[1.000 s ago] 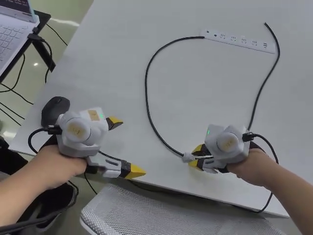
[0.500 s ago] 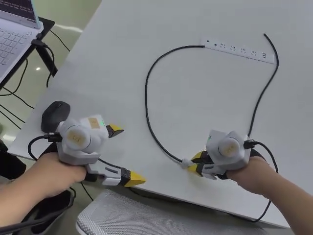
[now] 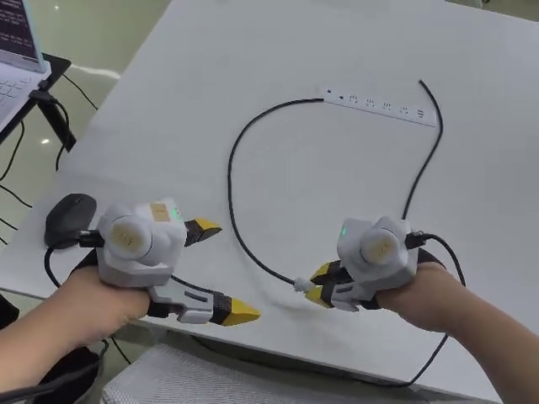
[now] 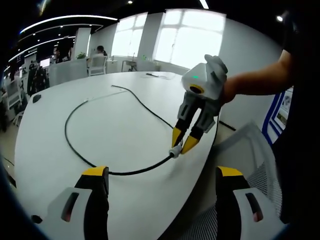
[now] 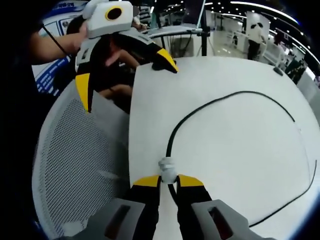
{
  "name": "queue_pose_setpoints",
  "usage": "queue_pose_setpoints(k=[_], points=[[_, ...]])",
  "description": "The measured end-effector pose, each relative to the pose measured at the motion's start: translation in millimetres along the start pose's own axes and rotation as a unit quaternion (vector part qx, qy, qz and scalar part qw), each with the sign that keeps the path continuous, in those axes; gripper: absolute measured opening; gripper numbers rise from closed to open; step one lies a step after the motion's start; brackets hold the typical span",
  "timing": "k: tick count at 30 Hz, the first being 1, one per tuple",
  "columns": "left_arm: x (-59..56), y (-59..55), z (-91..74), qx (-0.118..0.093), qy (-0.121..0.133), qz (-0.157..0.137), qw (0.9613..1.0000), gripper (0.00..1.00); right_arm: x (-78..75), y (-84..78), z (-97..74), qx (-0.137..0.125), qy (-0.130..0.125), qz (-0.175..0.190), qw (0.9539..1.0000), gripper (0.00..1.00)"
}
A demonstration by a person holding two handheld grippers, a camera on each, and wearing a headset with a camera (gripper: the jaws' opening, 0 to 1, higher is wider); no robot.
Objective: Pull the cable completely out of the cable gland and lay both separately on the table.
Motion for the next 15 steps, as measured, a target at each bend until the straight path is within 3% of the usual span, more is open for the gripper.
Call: queue_pose_setpoints(k=[3, 11, 13, 15], points=[[-7.9, 7.8, 7.8, -0.011, -0.01, 0.002, 0.9999, 0.87, 3.2, 8.8, -13.8, -0.002, 0.001, -0.014, 0.9999, 0.06], [-22.0, 21.0, 22.2, -0.015, -0.041, 0.025, 0.9987, 0.84, 9.3, 25.3, -42.4, -0.01, 0.01, -0.035, 0.9993, 0.06], [-26.4, 27.1, 26.3, -0.035, -0.056, 0.028, 0.9974, 0.83, 11.9, 29.3, -50.0, -0.011, 0.017, -0.049, 0.9986, 0.06], [-29.1, 29.0, 28.9, -0.033, -0.058, 0.025, 0.9974, 0.82, 13.2, 31.6, -55.4, -0.007, 0.021, -0.051, 0.9984, 0.06]])
Point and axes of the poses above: the centre of the closed fingertips' face, and the gripper's own axes: z roughly forward along the fingers, x roughly to its left, y roughly out of its top, the point moved 9 cm from there along -z, roughly backward along the fingers, and after that the axes turned 4 degrees about -x, right-handed, at the moved point
